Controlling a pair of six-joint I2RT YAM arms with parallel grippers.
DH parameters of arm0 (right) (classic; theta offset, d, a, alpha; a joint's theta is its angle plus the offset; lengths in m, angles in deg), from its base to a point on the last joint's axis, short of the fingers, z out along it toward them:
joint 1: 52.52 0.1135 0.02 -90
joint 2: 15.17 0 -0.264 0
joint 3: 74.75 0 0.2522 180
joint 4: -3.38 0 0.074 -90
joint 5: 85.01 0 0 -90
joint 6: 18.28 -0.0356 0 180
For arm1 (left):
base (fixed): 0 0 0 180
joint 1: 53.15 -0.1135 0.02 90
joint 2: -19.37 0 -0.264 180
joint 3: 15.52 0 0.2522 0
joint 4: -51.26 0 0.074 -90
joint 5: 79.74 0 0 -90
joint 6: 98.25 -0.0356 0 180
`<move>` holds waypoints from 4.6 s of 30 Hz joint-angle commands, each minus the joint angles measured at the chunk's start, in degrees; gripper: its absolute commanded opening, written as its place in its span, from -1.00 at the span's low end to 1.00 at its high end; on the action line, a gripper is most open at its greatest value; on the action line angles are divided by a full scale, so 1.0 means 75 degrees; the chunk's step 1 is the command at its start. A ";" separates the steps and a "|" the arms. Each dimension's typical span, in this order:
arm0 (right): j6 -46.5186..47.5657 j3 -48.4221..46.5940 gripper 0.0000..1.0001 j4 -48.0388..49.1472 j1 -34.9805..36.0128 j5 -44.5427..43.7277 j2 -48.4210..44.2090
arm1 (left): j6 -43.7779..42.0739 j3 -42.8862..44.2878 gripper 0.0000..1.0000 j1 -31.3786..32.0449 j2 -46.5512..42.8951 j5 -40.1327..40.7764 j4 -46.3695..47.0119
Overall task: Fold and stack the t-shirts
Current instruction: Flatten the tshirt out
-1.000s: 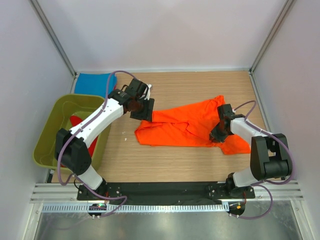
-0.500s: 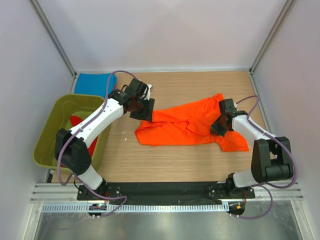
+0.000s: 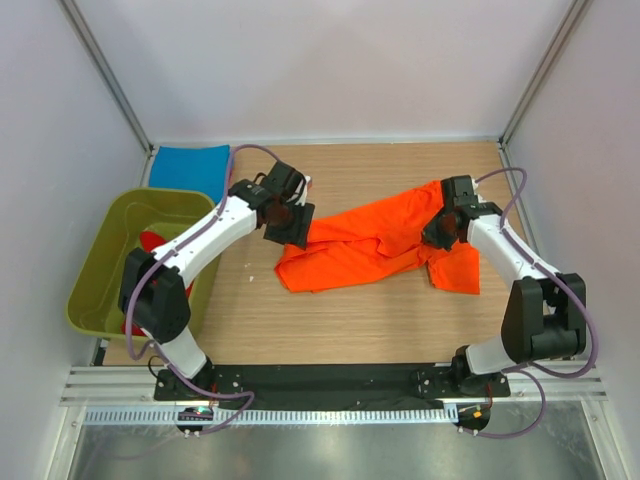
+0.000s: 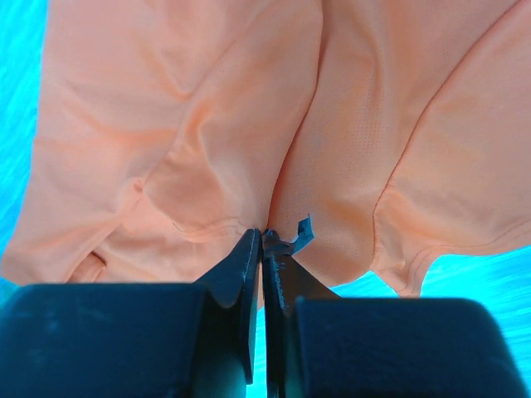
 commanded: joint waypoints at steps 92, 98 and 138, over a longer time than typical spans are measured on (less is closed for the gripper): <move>0.0618 -0.2032 -0.97 0.0401 -0.0668 -0.0130 0.0265 | -0.0495 0.1915 -0.30 0.1800 0.3673 0.3363 0.1595; 0.0502 -0.2195 -0.98 0.0436 -0.0762 -0.0083 0.0475 | -0.0600 0.1809 -0.33 0.2034 0.3334 0.3456 0.1771; 0.0243 -0.3028 -0.97 0.0413 -0.0750 0.0245 0.0851 | -0.0050 0.2454 -0.36 0.1848 0.4270 0.3984 0.0998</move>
